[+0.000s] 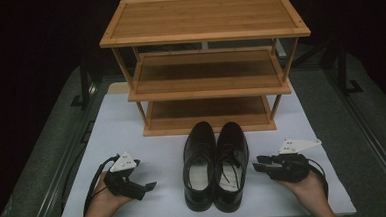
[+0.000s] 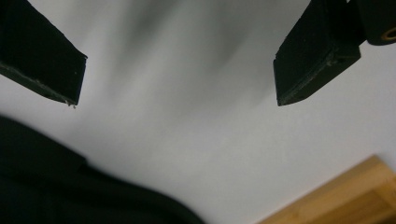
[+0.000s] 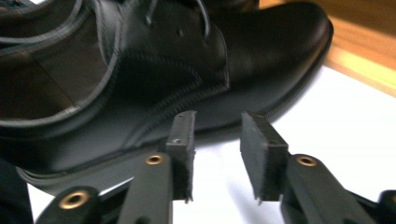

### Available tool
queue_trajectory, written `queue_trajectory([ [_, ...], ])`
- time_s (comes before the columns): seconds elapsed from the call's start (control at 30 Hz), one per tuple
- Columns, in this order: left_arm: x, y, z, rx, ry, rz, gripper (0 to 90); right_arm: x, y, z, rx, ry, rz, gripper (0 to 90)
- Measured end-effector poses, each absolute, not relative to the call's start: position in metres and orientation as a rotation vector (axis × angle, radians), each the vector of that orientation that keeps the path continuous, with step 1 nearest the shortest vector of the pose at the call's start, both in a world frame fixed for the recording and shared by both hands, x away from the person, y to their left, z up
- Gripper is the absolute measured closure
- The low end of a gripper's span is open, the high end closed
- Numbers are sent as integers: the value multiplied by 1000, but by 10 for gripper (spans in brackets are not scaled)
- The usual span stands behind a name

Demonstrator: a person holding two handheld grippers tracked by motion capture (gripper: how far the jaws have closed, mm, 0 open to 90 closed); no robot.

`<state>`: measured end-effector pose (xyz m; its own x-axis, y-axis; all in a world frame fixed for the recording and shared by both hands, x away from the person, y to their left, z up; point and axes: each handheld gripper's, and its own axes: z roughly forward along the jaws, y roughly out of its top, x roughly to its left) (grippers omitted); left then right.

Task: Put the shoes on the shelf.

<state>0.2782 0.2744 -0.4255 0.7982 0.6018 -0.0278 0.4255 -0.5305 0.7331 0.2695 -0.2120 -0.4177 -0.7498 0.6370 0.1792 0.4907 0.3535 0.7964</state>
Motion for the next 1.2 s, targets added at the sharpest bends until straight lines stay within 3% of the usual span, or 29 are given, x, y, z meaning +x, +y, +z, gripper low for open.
queue_trajectory([
  [0.17,281,269,-410,2161,728,263,18,269,-210,-408,1013,2424,1379,588],
  [0.2,282,267,-406,2156,709,259,65,269,-210,-404,1005,2418,1389,587],
  [0.33,287,259,-394,2137,665,238,79,269,-209,-397,1004,2410,1403,587],
  [0.37,288,257,-391,2130,655,233,138,269,-209,-394,1000,2402,1405,588],
  [0.47,294,245,-380,2118,606,212,168,269,-208,-386,994,2389,1427,588],
  [0.5,295,241,-377,2115,587,207,223,269,-207,-383,990,2383,1429,588],
  [0.77,311,204,-360,2106,481,150,388,275,-196,-373,989,2378,1465,595],
  [1.2,325,169,-367,2106,433,78,429,283,-163,-375,944,2430,1456,596],
])
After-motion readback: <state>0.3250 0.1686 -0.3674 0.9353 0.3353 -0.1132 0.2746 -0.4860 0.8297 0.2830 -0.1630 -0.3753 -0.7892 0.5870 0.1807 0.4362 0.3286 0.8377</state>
